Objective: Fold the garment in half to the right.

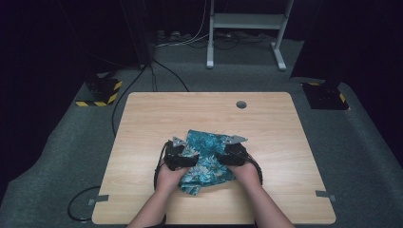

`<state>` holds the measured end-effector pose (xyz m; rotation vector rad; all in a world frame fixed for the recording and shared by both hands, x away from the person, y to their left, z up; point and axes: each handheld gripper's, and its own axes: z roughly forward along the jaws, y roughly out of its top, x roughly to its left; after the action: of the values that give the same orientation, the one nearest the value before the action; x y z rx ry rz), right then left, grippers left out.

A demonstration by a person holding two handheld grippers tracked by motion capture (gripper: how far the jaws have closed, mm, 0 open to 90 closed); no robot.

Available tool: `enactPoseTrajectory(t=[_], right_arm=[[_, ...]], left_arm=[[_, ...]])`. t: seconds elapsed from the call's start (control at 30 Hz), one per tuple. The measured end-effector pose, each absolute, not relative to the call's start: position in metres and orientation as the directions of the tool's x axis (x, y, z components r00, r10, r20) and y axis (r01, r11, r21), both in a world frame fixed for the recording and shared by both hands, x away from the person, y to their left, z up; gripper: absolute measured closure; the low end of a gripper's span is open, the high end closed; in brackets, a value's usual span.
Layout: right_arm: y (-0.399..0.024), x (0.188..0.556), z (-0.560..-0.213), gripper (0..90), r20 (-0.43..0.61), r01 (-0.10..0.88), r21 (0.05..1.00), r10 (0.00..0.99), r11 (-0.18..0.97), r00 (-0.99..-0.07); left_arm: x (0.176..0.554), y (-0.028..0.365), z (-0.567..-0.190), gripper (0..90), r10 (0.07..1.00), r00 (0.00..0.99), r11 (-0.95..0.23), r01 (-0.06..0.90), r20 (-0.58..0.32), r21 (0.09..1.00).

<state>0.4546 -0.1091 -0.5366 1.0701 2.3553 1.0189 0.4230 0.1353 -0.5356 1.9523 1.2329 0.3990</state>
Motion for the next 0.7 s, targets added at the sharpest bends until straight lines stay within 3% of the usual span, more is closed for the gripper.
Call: enactPoseTrajectory(t=[0.37, 0.7], right_arm=[[-0.115, 0.461, -0.524, 33.3, -0.036, 0.481, 0.759, 0.766, 0.439, -0.642], [-0.109, 0.47, -0.516, 28.7, -0.019, 0.477, 0.795, 0.801, 0.375, -0.599]], left_arm=[[0.414, 0.131, -0.537, 13.6, 0.858, 0.488, -0.208, 0.615, -0.159, 0.761], [0.451, 0.131, -0.509, 13.1, 0.862, 0.49, -0.206, 0.575, -0.131, 0.792]])
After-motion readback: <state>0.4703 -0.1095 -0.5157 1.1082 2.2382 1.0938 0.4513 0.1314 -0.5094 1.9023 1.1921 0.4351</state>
